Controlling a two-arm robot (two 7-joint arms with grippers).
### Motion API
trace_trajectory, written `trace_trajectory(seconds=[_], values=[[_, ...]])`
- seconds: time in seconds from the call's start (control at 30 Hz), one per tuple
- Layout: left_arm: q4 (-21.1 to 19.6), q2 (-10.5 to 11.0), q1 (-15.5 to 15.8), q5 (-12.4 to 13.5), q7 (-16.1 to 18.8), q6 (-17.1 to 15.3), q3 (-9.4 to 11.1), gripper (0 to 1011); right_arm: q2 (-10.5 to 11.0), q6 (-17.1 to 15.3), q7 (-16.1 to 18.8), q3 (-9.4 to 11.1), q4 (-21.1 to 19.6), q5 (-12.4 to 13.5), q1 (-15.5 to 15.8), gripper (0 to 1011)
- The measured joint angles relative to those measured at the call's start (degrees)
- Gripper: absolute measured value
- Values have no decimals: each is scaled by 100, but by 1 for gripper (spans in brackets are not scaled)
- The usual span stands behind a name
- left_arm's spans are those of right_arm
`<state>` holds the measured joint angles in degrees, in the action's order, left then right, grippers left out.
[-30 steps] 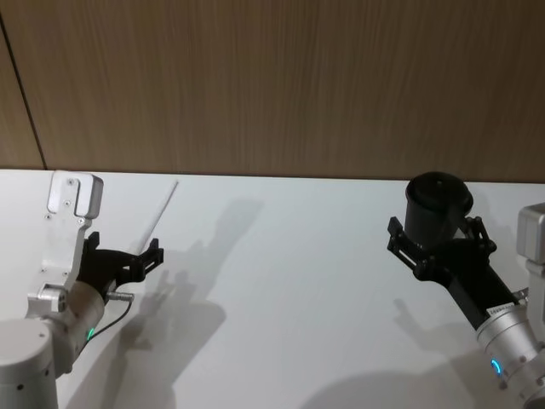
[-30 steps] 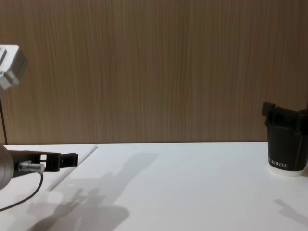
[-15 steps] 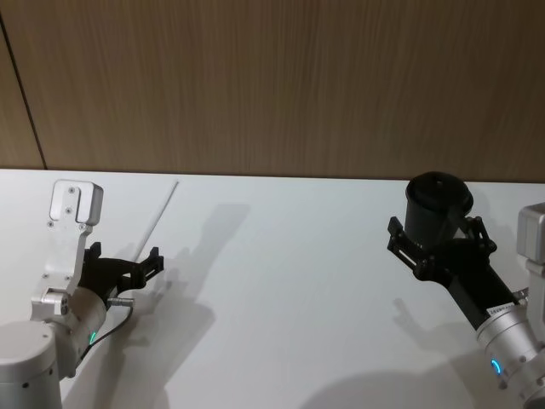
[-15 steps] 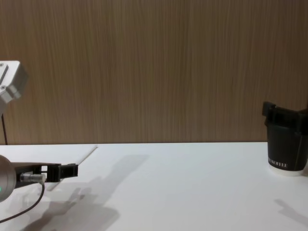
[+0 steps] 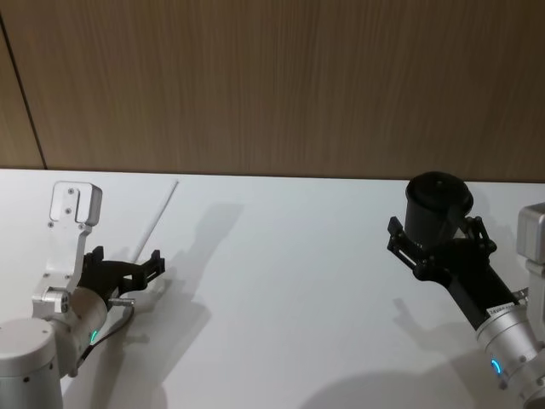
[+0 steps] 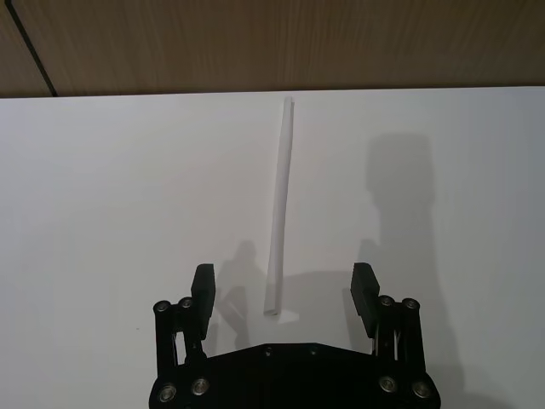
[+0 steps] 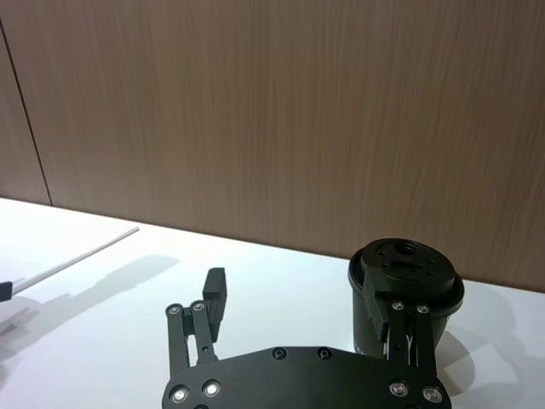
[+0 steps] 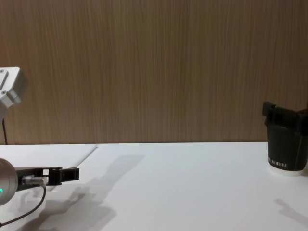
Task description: Pick up the straw with one hand, pass it to the other hand, and insert it into the cup.
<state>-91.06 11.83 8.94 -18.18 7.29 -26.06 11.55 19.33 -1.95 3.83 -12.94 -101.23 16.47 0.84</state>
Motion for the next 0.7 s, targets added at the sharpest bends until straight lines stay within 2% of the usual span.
trace_trajectory(seconds=[0.7], values=[[228,-3,165,87,-204,19,4,1000,0,0,0,0,0,0,0,1001]])
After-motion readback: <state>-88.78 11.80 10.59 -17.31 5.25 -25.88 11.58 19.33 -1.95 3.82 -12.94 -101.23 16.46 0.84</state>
